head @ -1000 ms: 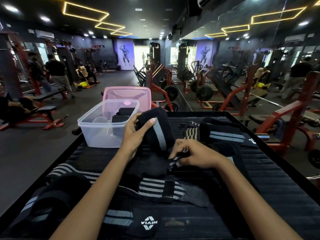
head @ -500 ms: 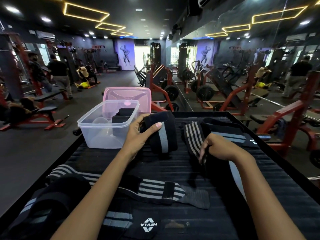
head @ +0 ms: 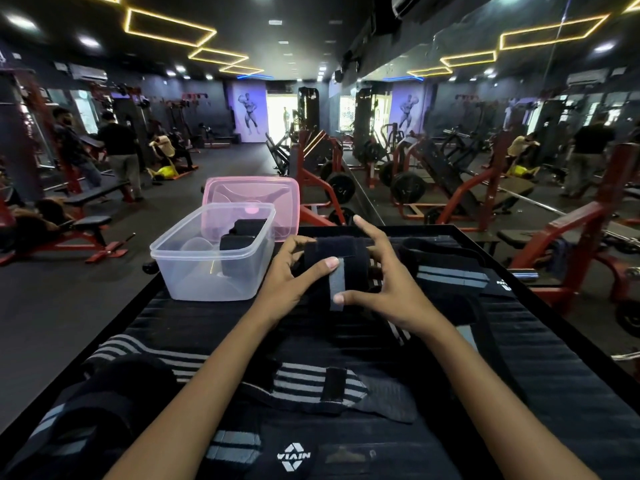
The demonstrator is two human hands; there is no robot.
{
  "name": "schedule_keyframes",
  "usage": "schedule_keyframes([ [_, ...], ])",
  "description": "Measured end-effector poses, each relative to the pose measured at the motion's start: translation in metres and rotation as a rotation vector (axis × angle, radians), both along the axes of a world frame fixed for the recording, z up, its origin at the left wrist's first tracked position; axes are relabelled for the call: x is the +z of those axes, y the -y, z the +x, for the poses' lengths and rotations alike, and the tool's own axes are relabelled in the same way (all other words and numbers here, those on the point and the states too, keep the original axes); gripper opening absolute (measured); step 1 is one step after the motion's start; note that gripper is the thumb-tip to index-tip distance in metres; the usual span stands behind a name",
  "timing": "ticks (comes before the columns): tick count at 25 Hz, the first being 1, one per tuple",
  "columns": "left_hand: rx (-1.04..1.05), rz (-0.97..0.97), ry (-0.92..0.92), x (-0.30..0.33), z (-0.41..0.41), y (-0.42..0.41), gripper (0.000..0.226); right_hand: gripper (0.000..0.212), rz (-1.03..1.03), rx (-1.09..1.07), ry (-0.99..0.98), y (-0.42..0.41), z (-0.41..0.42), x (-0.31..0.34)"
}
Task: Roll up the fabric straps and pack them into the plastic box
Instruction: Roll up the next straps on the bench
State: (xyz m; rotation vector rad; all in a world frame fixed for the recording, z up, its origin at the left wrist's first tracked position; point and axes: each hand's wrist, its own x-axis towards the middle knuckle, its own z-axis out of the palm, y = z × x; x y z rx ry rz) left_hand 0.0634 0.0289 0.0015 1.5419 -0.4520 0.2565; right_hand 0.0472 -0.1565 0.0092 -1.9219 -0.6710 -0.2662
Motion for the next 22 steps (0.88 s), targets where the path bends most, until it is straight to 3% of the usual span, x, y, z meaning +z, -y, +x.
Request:
schedule_keyframes([
  [3,0.021,0.041,0.037,0.0003,-0.0002,0.0026,0.015,0.073,0.082,-0.017,0.052,-0.0041,0.0011,-0.0038],
  [8,-0.06,0.046,0.176,0.0008,-0.0009,-0.0011,0.041,0.045,0.365,0.021,-0.134,-0.0074,-0.0018,0.0002],
  [10,-0.151,0.05,0.199,0.0003,0.0002,-0.0031,0.049,0.043,0.48,0.024,-0.249,-0.0059,-0.0015,0.0004],
  [13,-0.122,0.014,0.17,-0.0002,0.0031,-0.0039,0.047,0.047,0.472,0.039,-0.288,-0.0057,0.0006,-0.0023],
  [17,-0.042,-0.144,0.048,-0.002,0.0049,-0.0034,0.043,0.071,0.389,0.051,-0.229,-0.0051,0.0054,-0.0057],
  [22,-0.08,-0.207,-0.091,-0.001,0.0036,0.0018,0.042,0.059,0.401,-0.019,-0.115,-0.0045,0.0078,-0.0061],
])
